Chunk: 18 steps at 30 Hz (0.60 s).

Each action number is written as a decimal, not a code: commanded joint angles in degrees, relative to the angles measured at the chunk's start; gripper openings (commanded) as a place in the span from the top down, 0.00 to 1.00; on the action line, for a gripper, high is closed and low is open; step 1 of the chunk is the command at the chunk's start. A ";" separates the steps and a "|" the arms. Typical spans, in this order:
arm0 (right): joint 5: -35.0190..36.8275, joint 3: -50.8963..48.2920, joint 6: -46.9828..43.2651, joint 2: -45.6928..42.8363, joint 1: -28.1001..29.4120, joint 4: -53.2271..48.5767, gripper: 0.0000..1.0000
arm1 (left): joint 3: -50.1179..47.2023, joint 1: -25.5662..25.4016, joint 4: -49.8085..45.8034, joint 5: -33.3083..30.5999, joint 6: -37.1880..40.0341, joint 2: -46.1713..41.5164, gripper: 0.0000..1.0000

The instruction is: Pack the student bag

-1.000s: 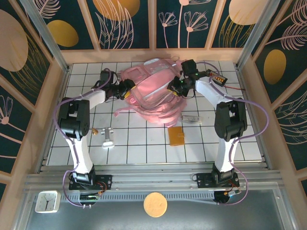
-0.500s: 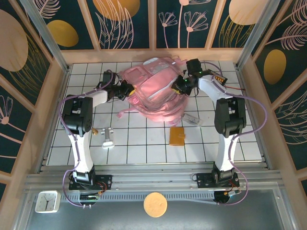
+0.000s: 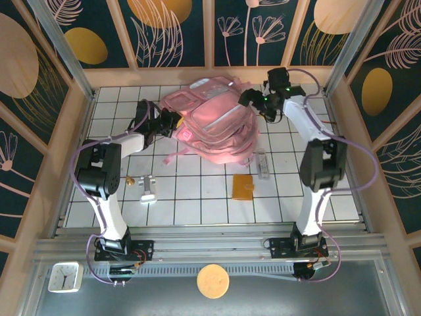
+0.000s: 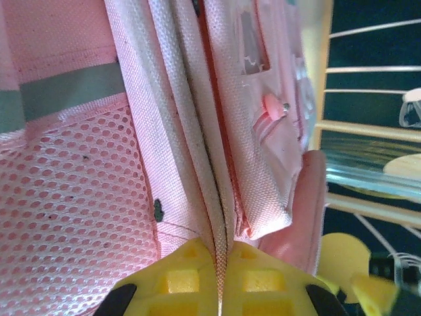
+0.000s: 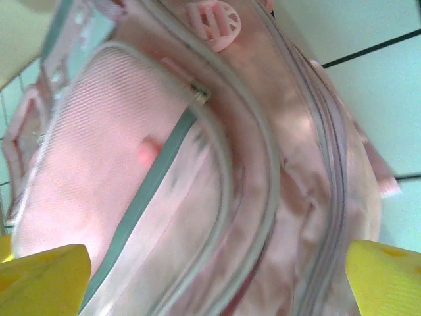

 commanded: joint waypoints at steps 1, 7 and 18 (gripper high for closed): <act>3.28 -3.85 2.05 -10.08 5.78 -2.86 0.01 | -0.77 -0.92 13.18 -3.54 -14.05 -3.83 1.00; 4.90 -5.81 7.43 -11.87 16.35 -6.86 0.26 | -1.29 -2.89 14.65 -6.88 -18.50 -6.13 1.00; 8.96 -2.94 25.06 -6.03 27.51 -5.93 0.01 | -6.62 -4.74 17.70 -9.46 -20.79 -10.32 1.00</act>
